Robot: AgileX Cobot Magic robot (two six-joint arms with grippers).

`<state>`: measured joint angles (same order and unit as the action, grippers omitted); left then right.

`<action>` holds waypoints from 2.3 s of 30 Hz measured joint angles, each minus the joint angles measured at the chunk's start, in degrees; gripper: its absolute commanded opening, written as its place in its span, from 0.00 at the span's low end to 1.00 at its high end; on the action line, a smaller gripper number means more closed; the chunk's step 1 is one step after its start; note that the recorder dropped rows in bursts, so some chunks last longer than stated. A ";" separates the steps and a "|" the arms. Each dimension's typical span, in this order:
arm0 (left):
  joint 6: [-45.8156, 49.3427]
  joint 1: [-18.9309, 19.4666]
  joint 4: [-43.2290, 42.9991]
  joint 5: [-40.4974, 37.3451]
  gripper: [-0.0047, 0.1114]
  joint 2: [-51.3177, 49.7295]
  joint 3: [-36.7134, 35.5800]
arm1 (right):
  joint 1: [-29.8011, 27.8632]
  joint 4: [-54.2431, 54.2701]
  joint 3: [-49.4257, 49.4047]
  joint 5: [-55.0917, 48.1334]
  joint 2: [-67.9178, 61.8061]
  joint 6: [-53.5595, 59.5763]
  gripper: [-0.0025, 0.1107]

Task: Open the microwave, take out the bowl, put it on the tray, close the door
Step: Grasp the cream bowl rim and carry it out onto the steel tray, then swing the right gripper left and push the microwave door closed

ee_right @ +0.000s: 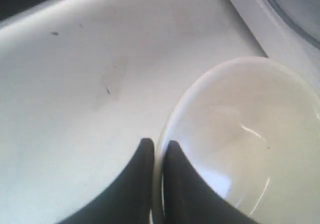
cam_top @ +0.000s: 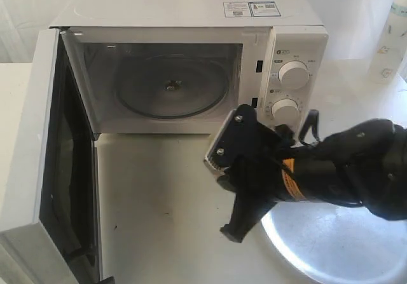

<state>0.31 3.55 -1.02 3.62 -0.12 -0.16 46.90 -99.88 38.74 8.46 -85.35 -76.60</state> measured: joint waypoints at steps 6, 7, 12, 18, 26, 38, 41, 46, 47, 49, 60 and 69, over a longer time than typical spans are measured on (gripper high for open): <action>0.00 0.00 0.00 0.00 0.04 0.00 0.00 | 0.00 8.75 -7.00 -29.04 3.01 -5.25 0.02; 0.00 0.00 0.00 0.00 0.04 0.00 0.00 | 0.00 10.03 -7.36 -31.76 3.01 -5.68 0.02; 0.00 0.00 0.00 0.00 0.04 0.00 0.00 | 0.00 10.73 -7.59 -38.19 0.42 -6.92 0.02; 0.00 0.00 0.00 0.00 0.04 0.00 0.00 | 0.00 6.14 -7.92 -39.86 -5.61 -7.97 0.04; 0.00 0.00 0.00 0.00 0.04 0.00 0.00 | 0.00 0.55 -7.92 -46.21 -6.15 -19.88 0.43; 0.00 0.00 0.00 0.00 0.04 0.00 0.00 | 13.43 0.45 20.31 -21.48 -4.09 -10.16 0.02; 0.00 0.00 0.00 0.00 0.04 0.00 0.00 | 17.36 0.45 28.89 -21.48 -5.70 -6.62 0.02; 0.00 0.00 0.00 0.00 0.04 0.00 0.00 | 22.29 0.45 40.80 -17.27 -10.21 2.89 0.02; 0.00 0.00 0.00 0.00 0.04 0.00 0.00 | 23.24 0.45 42.67 -15.76 -11.43 5.80 0.02; 0.00 0.00 0.00 0.00 0.04 0.00 0.00 | 24.87 0.45 45.67 -13.24 -13.81 11.18 0.02; 0.00 0.00 0.00 0.00 0.04 0.00 0.00 | 27.38 0.23 51.96 -11.49 -25.41 19.01 0.02; 0.00 0.00 0.00 0.00 0.04 0.00 0.00 | 27.38 -0.31 51.96 -23.00 -31.57 29.49 0.02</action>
<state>0.31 3.55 -1.02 3.62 -0.12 -0.16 74.28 -100.19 90.70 -14.54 -116.92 -47.11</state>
